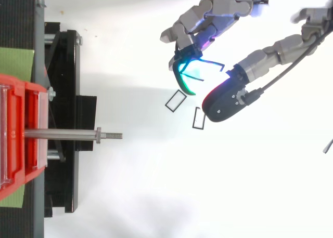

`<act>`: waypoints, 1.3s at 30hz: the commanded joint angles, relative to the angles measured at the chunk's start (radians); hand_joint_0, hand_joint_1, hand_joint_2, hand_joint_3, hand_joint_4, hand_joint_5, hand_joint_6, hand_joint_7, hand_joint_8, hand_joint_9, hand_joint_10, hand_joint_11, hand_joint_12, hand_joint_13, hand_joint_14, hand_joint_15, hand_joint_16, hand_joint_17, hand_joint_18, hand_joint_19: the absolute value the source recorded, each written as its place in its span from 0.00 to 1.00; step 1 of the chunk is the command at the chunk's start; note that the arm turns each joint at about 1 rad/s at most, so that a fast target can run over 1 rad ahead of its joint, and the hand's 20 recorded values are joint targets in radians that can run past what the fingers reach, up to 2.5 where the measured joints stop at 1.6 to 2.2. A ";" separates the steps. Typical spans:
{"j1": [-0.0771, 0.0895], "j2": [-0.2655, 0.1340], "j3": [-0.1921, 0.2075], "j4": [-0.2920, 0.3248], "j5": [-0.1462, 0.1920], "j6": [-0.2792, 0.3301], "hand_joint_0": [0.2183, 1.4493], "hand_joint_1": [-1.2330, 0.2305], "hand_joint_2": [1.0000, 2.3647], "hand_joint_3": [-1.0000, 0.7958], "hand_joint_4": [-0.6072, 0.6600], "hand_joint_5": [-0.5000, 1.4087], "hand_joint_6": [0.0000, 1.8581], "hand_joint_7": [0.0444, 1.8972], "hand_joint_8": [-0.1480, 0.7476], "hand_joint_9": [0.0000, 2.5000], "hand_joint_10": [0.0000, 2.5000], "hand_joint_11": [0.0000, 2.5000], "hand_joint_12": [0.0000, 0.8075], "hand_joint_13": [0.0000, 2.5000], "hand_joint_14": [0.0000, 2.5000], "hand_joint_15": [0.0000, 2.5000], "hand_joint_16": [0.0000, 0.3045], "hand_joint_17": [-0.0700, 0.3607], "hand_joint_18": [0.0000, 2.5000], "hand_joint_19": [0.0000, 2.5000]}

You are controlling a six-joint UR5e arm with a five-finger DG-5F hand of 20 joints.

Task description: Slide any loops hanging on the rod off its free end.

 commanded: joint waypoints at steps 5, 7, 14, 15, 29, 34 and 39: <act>0.000 0.000 0.000 0.001 0.000 0.000 0.34 0.42 0.01 0.38 0.62 0.14 0.46 0.70 0.51 0.27 0.00 0.02 0.33 0.14 0.00 0.00 0.13 0.37 0.06 0.00; -0.001 0.001 0.000 0.001 0.000 0.000 0.34 0.42 0.01 0.38 0.62 0.14 0.45 0.70 0.52 0.27 0.00 0.02 0.33 0.14 0.00 0.00 0.13 0.37 0.06 0.00; -0.001 0.000 0.000 0.001 0.000 0.000 0.35 0.42 0.01 0.38 0.62 0.14 0.45 0.70 0.52 0.27 0.00 0.02 0.33 0.14 0.00 0.00 0.13 0.37 0.06 0.00; 0.000 0.001 0.000 0.001 0.000 0.000 0.34 0.42 0.01 0.38 0.62 0.14 0.45 0.70 0.52 0.27 0.00 0.03 0.32 0.14 0.00 0.00 0.13 0.37 0.06 0.00; 0.000 0.000 0.000 -0.001 0.000 0.000 0.34 0.42 0.01 0.38 0.62 0.14 0.46 0.70 0.51 0.28 0.00 0.02 0.33 0.15 0.00 0.00 0.13 0.37 0.07 0.00; 0.000 0.000 0.000 -0.001 0.000 0.000 0.35 0.42 0.01 0.38 0.62 0.14 0.45 0.70 0.51 0.27 0.00 0.02 0.33 0.15 0.00 0.00 0.13 0.37 0.07 0.00; -0.001 0.000 0.000 -0.001 0.000 0.000 0.35 0.42 0.01 0.37 0.62 0.14 0.45 0.70 0.50 0.28 0.00 0.02 0.32 0.15 0.00 0.00 0.13 0.37 0.07 0.00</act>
